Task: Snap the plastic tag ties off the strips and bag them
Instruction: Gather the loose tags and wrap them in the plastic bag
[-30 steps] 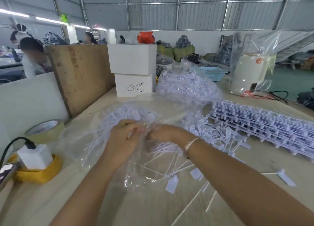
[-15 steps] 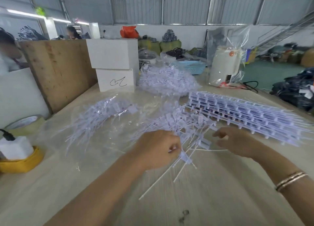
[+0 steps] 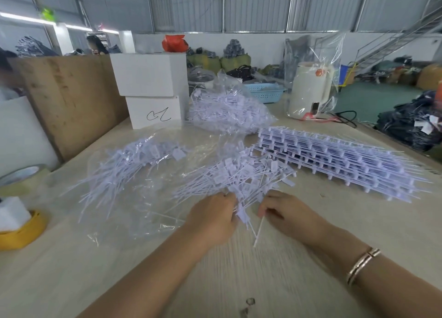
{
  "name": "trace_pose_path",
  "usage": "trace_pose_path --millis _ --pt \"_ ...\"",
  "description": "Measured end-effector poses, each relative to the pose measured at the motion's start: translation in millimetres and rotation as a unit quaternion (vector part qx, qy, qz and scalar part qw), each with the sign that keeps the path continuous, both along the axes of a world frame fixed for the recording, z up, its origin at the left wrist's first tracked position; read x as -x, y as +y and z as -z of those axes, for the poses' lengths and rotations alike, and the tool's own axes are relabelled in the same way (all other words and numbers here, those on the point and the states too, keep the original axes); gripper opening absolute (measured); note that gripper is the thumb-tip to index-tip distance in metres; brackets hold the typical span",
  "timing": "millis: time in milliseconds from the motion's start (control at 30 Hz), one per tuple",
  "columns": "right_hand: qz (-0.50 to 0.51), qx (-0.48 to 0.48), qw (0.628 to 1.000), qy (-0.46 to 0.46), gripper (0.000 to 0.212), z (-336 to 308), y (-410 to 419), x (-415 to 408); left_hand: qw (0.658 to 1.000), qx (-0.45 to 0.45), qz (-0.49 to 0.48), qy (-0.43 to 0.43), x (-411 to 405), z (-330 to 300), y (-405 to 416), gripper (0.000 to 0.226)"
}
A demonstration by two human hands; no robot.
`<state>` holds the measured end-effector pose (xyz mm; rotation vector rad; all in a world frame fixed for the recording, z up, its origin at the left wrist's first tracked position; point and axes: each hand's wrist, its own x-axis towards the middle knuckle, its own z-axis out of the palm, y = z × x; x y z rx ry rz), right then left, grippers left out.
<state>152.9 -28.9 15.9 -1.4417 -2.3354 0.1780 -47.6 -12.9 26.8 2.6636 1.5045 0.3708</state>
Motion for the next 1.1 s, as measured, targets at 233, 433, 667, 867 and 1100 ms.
trace_pose_path --millis 233,433,667,867,1100 --pt "0.214 0.012 0.973 0.08 0.026 5 14 -32 0.992 0.011 -0.114 -0.043 8 -4 6 0.026" --pt "0.194 0.12 0.973 -0.02 0.062 8 45 -3 0.982 -0.011 -0.181 0.047 11 -7 17 0.045" --pt "0.138 0.107 0.983 -0.053 0.058 13 45 17 0.959 0.028 -0.26 0.112 33 -6 45 0.048" --pt "0.233 0.113 0.888 0.379 0.046 -26 3 5 0.974 -0.022 -0.224 0.027 30 -5 67 0.051" --pt "0.224 0.373 0.594 0.676 0.046 -37 -36 4 0.97 0.109 -0.219 -0.009 25 -6 100 0.073"
